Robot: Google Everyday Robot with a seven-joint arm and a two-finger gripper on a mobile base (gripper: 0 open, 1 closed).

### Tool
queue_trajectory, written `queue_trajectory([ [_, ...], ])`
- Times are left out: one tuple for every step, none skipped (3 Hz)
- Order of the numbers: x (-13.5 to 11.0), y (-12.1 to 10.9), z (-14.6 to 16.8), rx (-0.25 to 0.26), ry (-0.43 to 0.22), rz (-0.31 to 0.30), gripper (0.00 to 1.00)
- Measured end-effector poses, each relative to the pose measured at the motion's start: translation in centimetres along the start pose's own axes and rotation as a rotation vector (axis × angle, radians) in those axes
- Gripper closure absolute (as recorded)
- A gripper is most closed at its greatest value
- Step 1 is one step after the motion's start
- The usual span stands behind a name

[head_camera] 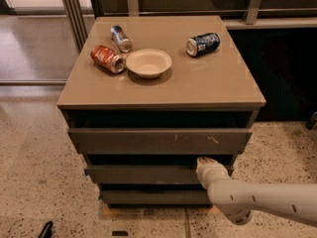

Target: Open middle drawer

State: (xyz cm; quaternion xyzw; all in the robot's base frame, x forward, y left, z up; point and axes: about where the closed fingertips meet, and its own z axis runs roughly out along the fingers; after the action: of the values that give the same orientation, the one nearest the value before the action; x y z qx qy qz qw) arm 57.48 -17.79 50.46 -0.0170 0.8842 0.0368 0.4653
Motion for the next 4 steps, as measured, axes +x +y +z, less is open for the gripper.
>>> queue_trajectory([
  [-0.9, -1.6, 1.8, 0.042, -0.015, 0.027, 1.00],
  [-1.0, -1.6, 1.8, 0.043, -0.017, 0.028, 1.00],
  [-0.3, -2.3, 2.8, 0.076, -0.005, 0.073, 1.00],
  [0.0, -2.9, 3.8, 0.101, 0.010, 0.098, 1.00],
])
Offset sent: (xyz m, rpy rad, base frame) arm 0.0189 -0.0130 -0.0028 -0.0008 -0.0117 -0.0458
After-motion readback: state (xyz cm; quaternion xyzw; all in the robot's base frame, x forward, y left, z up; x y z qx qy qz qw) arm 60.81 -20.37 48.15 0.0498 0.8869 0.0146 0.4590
